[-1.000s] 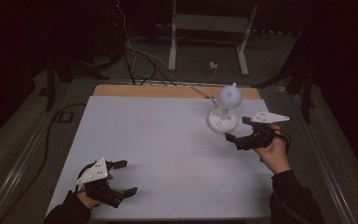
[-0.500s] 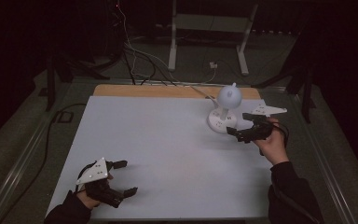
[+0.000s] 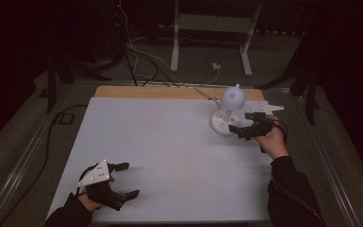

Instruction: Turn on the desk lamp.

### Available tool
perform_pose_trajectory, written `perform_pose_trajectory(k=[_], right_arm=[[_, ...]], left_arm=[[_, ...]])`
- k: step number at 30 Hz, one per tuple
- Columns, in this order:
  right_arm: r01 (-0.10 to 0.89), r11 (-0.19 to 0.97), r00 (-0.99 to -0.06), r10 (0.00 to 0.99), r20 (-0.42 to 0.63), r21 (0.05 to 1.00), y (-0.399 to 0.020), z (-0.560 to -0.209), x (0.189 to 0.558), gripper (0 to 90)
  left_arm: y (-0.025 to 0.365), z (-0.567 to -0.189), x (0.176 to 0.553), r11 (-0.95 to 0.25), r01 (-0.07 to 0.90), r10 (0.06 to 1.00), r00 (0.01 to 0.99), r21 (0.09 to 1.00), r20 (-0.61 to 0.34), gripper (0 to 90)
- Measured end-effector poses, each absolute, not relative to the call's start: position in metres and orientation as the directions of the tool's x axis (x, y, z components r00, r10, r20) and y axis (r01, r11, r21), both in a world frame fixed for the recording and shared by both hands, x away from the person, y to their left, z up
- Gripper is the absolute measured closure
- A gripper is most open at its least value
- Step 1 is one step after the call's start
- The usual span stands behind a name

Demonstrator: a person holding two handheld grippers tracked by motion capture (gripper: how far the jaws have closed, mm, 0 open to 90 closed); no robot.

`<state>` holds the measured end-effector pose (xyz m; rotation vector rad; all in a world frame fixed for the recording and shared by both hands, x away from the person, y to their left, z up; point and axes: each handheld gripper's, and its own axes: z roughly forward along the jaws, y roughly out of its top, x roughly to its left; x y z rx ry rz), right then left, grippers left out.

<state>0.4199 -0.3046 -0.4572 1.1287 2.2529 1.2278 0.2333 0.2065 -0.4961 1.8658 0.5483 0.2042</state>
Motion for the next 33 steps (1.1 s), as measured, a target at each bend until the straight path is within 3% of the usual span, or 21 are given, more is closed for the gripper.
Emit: perform_pose_trajectory(k=[6, 7, 10, 13, 16, 19, 20, 22, 24, 27, 33], right_arm=[[0.519, 0.243, -0.572, 0.811, 0.122, 0.819, -0.307, -0.466, 0.426, 0.1], [0.534, 0.219, -0.541, 0.831, 0.130, 0.817, -0.307, -0.467, 0.427, 7.9], [0.540, 0.200, -0.522, 0.842, 0.138, 0.817, -0.308, -0.469, 0.428, 10.2], [0.557, 0.188, -0.494, 0.858, 0.140, 0.809, -0.308, -0.472, 0.430, 20.7], [0.555, 0.186, -0.482, 0.866, 0.131, 0.811, -0.308, -0.473, 0.431, 24.1], [0.573, 0.179, -0.459, 0.878, 0.133, 0.800, -0.309, -0.474, 0.433, 37.4], [0.573, 0.179, -0.459, 0.878, 0.133, 0.800, -0.309, -0.474, 0.433, 37.4], [0.584, 0.173, -0.450, 0.882, 0.139, 0.793, -0.310, -0.474, 0.436, 48.4], [0.586, 0.172, -0.449, 0.882, 0.140, 0.792, -0.310, -0.475, 0.436, 49.1], [0.592, 0.185, -0.440, 0.889, 0.123, 0.784, -0.310, -0.479, 0.438, 58.8], [0.601, 0.189, -0.434, 0.893, 0.119, 0.776, -0.308, -0.483, 0.440, 68.8]], left_arm=[[0.206, -0.496, 0.234, -0.270, 0.271, 0.464, 0.877, 0.924, -0.122, 0.2], [0.206, -0.496, 0.233, -0.268, 0.271, 0.464, 0.877, 0.924, -0.123, 0.2], [0.207, -0.496, 0.233, -0.266, 0.272, 0.463, 0.877, 0.925, -0.125, 0.2], [0.207, -0.496, 0.234, -0.269, 0.272, 0.464, 0.877, 0.924, -0.124, 0.2], [0.206, -0.496, 0.234, -0.267, 0.274, 0.463, 0.877, 0.924, -0.126, 0.2], [0.207, -0.496, 0.234, -0.268, 0.274, 0.465, 0.876, 0.924, -0.126, 0.2], [0.206, -0.496, 0.234, -0.269, 0.274, 0.465, 0.877, 0.923, -0.125, 0.2], [0.206, -0.496, 0.234, -0.266, 0.277, 0.462, 0.877, 0.923, -0.130, 0.2], [0.206, -0.497, 0.234, -0.269, 0.276, 0.464, 0.877, 0.923, -0.126, 0.2], [0.207, -0.496, 0.234, -0.267, 0.275, 0.464, 0.877, 0.924, -0.127, 0.2], [0.206, -0.497, 0.234, -0.268, 0.277, 0.464, 0.877, 0.923, -0.129, 0.2]])
